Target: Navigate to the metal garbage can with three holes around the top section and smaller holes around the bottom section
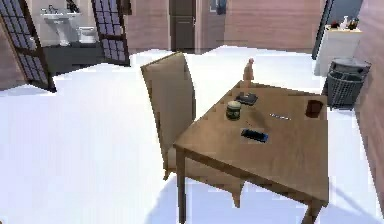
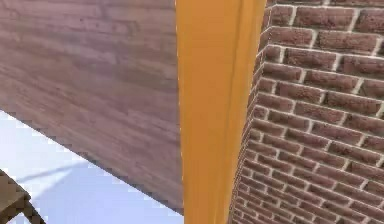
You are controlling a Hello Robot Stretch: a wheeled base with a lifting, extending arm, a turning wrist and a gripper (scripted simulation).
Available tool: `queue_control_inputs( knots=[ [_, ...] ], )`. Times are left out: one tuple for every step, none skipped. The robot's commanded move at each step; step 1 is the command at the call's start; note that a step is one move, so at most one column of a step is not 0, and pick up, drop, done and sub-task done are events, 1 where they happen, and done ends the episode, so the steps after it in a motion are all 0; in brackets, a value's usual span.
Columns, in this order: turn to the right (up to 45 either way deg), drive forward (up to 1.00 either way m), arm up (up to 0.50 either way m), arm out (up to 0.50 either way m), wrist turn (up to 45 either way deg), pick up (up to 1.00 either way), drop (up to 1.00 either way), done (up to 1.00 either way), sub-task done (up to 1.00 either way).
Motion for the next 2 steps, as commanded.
queue_control_inputs(
  knots=[
    [-45.0,0.00,0.00,0.00,0.0,0.00,0.00,0.00,0.00],
    [-12.0,0.00,0.00,0.00,0.0,0.00,0.00,0.00,0.00]
  ],
)
